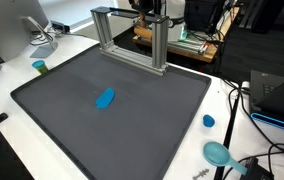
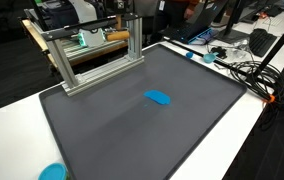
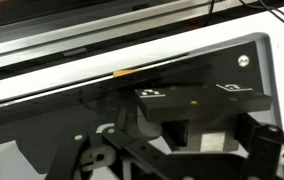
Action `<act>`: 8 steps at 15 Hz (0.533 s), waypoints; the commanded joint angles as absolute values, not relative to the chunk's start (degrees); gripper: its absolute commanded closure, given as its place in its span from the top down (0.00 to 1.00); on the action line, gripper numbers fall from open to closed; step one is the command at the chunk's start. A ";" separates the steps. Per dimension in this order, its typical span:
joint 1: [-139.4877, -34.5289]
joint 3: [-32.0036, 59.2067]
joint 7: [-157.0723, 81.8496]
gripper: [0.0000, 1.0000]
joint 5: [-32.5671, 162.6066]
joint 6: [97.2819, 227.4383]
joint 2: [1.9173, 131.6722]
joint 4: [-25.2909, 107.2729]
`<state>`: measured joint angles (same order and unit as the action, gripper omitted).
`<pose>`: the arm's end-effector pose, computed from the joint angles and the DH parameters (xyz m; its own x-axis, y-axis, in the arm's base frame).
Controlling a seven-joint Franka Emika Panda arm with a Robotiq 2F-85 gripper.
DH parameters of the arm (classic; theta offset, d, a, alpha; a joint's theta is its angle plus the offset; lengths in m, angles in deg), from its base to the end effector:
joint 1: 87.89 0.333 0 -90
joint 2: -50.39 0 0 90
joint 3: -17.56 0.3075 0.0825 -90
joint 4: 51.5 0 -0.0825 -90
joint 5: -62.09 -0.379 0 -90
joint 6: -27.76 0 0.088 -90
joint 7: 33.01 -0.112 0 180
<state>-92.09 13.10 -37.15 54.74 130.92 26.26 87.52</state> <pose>0.3890 -0.0483 0.4357 0.9480 -0.2326 -0.2170 -0.2646 -0.9553 -0.1321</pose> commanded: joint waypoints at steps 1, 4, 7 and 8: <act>-92.49 12.70 -36.94 1.00 52.34 132.88 20.41 91.04; -91.91 12.12 -34.54 1.00 50.46 133.74 17.50 92.54; -92.46 12.12 -35.02 1.00 49.72 134.27 15.47 93.39; -92.73 11.95 -35.09 1.00 49.93 134.32 15.00 93.23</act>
